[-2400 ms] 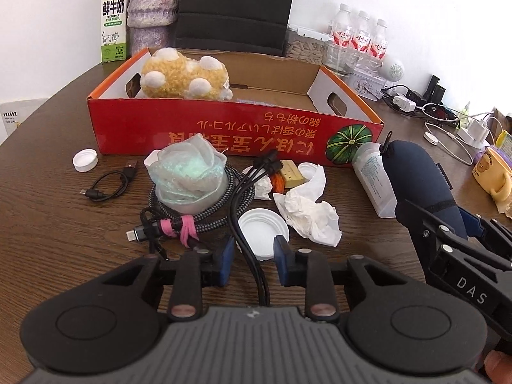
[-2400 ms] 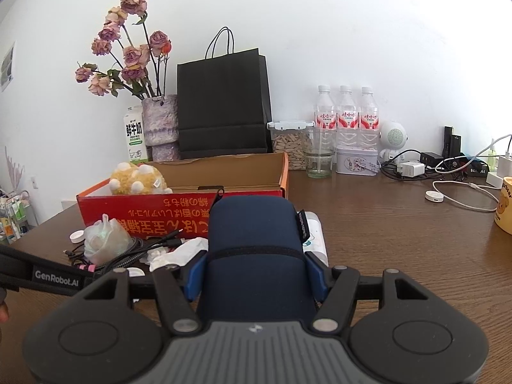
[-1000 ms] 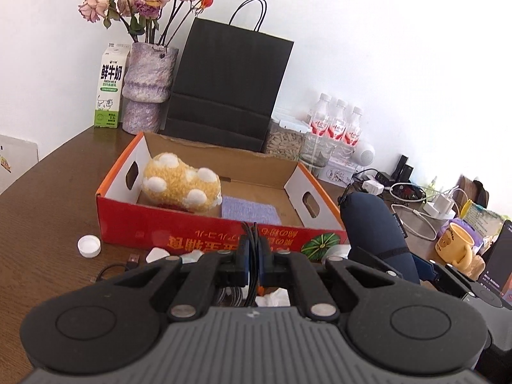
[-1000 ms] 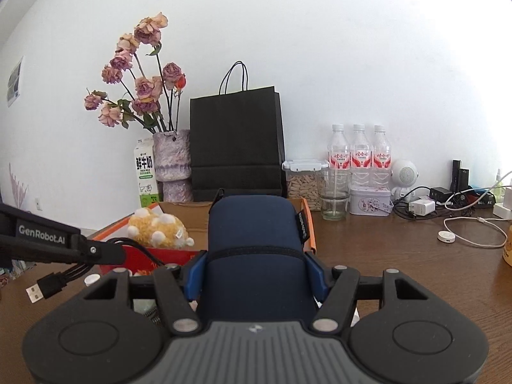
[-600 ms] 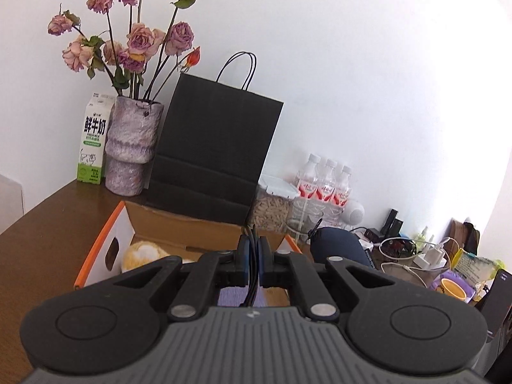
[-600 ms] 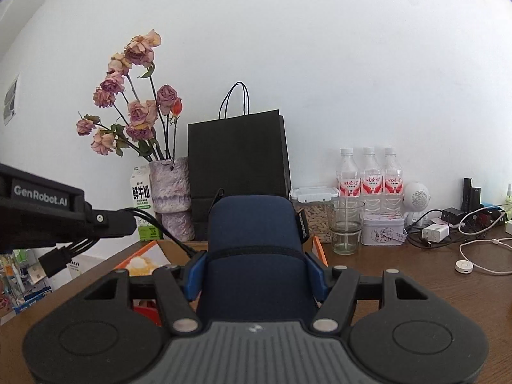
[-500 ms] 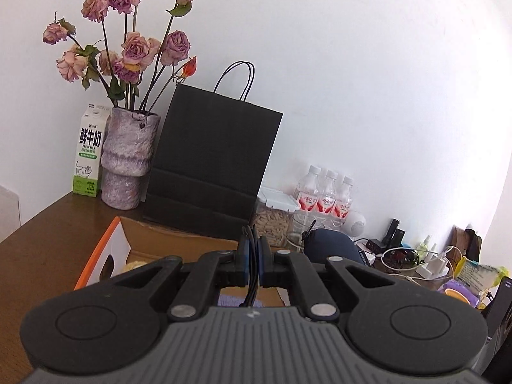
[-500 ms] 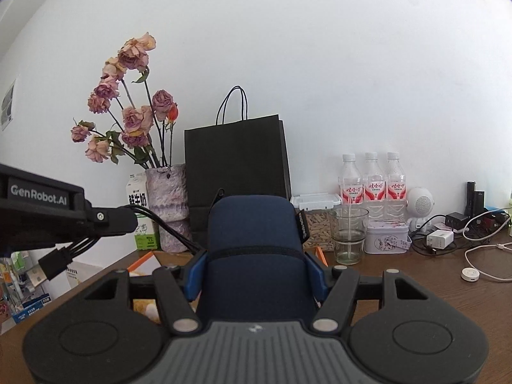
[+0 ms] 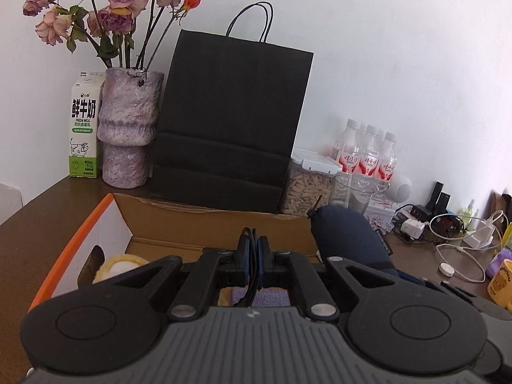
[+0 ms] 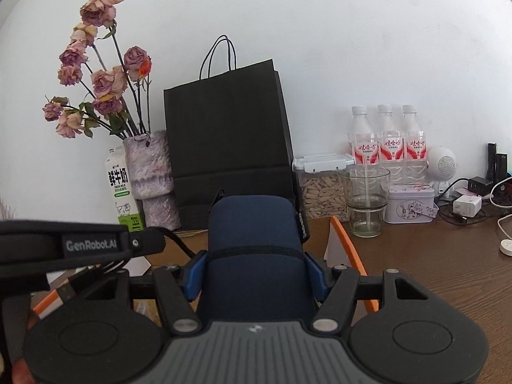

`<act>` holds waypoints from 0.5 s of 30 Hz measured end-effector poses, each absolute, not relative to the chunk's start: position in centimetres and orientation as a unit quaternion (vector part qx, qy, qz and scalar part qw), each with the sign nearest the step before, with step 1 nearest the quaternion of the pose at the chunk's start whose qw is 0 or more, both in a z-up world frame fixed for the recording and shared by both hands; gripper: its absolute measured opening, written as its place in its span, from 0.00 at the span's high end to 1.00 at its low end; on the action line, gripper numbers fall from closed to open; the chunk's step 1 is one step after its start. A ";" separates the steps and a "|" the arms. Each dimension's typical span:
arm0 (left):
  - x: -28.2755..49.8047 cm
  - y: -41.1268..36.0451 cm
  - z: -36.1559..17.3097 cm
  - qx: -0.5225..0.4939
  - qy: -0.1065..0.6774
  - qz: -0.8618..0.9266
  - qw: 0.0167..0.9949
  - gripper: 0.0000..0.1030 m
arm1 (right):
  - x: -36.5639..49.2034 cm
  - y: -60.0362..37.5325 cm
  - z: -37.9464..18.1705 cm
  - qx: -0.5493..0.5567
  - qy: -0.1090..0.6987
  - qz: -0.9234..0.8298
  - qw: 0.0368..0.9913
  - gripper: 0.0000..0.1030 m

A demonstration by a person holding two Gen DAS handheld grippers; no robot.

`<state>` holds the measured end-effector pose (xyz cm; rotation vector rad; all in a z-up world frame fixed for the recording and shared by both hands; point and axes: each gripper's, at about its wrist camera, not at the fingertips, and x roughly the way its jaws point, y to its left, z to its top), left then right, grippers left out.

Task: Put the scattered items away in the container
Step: 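Drop the cap into the box with the left tool while the right tool drops the glasses case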

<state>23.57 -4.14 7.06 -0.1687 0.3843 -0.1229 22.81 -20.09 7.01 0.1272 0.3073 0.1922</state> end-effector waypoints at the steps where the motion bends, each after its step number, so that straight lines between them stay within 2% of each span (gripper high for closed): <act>1: 23.5 -4.2 7.0 -0.080 0.190 -0.059 0.977 0.94 | 22.7 -20.0 7.0 0.058 0.151 0.093 0.982 0.40; 8: 23.1 -4.5 7.0 -0.065 0.186 -0.054 0.979 0.94 | 22.1 -19.7 7.2 0.047 0.146 0.093 0.984 0.40; 10: 23.1 -4.7 7.1 -0.056 0.186 -0.041 0.980 0.93 | 22.1 -19.8 7.2 0.049 0.151 0.094 0.983 0.36; 11: 23.0 -4.8 7.1 -0.051 0.183 -0.029 0.981 0.83 | 22.0 -19.9 7.2 0.051 0.150 0.094 0.983 0.34; 12: 22.8 -4.8 7.3 -0.046 0.177 -0.019 0.983 0.53 | 21.9 -20.0 7.3 0.050 0.146 0.092 0.984 0.21; 13: 22.6 -4.7 7.5 -0.047 0.170 -0.010 0.984 0.30 | 21.7 -20.0 7.4 0.048 0.140 0.086 0.985 0.04; 14: 22.4 -4.6 7.7 -0.052 0.157 0.000 0.986 0.01 | 21.4 -20.0 7.6 0.044 0.130 0.078 0.987 0.00; 15: 22.0 -4.5 7.8 -0.057 0.134 0.012 0.989 0.00 | 21.2 -19.9 7.7 0.040 0.127 0.075 0.988 0.00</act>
